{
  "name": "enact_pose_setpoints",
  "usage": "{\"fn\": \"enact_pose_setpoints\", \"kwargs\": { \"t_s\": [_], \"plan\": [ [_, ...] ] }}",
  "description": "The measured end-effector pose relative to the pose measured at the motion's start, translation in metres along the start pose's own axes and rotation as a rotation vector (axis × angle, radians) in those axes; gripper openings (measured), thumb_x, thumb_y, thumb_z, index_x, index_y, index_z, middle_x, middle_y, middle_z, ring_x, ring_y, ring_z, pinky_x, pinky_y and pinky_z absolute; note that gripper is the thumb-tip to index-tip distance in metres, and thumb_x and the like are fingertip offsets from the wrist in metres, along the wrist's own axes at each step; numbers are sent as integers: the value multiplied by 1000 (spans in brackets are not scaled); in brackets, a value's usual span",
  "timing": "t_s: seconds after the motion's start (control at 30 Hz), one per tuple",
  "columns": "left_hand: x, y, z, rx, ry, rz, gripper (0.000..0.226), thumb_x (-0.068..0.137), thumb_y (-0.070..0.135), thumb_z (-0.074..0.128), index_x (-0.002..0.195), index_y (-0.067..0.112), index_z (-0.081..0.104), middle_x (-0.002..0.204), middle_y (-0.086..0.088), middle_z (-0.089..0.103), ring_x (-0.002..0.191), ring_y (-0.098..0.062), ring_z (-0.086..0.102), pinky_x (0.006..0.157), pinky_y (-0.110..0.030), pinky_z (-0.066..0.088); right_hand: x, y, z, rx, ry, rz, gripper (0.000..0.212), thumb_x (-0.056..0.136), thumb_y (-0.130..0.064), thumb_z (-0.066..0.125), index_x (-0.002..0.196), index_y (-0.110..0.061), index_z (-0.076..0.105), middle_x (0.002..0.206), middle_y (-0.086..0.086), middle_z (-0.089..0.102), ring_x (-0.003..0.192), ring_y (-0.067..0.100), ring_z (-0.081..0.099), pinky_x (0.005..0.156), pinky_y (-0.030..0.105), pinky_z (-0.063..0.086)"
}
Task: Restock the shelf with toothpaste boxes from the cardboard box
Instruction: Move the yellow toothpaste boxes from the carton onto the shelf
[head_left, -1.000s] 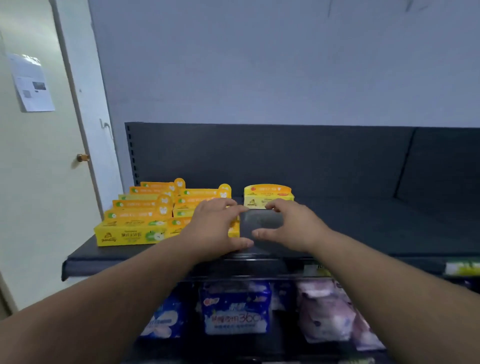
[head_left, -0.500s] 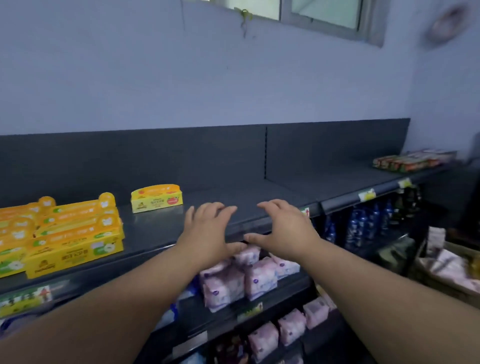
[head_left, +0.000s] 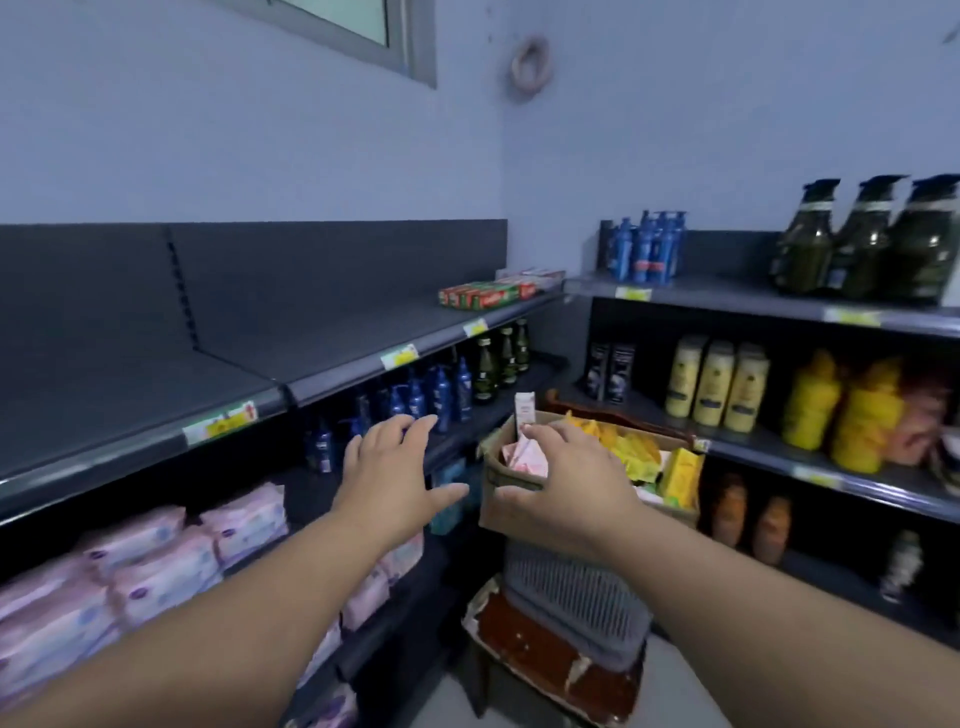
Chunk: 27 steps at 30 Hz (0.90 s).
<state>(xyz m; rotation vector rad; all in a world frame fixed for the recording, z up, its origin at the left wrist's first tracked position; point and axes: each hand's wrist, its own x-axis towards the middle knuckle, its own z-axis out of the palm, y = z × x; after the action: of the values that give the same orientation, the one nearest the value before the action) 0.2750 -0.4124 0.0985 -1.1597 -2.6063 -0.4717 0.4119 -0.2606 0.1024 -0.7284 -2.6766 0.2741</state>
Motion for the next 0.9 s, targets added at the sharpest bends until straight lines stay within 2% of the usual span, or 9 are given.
{"fn": "enact_pose_setpoints", "kwargs": {
  "t_s": [0.17,0.4,0.63,0.9],
  "plan": [
    [26,79,47,-99,-61,48,85,80,66,57,148,31,20,152,4,24,141,-20,21,116,-40,21,-14,91,-14,-47,-20,159,81,76,-72,58,144,-35,33,152,-6,33,137,22,35,109,45,35],
    [65,136,111,-247,-195,126,80,82,56,63,147,29,25,151,3,24,139,-22,23,112,-41,29,-12,163,0,-1,-31,333,78,81,-60,64,147,-34,30,153,-6,28,138,21,32,110,42,38],
    [133,145,176,-285,-287,188,83,81,56,63,148,29,23,151,1,25,139,-23,24,112,-41,30,37,202,41,-39,-59,468,79,82,-58,64,148,-34,28,155,-5,27,139,21,32,108,41,38],
    [240,118,232,-285,-385,254,85,81,59,61,149,26,23,153,-1,22,139,-25,26,111,-42,30,130,229,88,-6,-83,584,78,82,-63,61,147,-32,31,152,-4,32,134,23,38,103,41,44]
  ]
}}
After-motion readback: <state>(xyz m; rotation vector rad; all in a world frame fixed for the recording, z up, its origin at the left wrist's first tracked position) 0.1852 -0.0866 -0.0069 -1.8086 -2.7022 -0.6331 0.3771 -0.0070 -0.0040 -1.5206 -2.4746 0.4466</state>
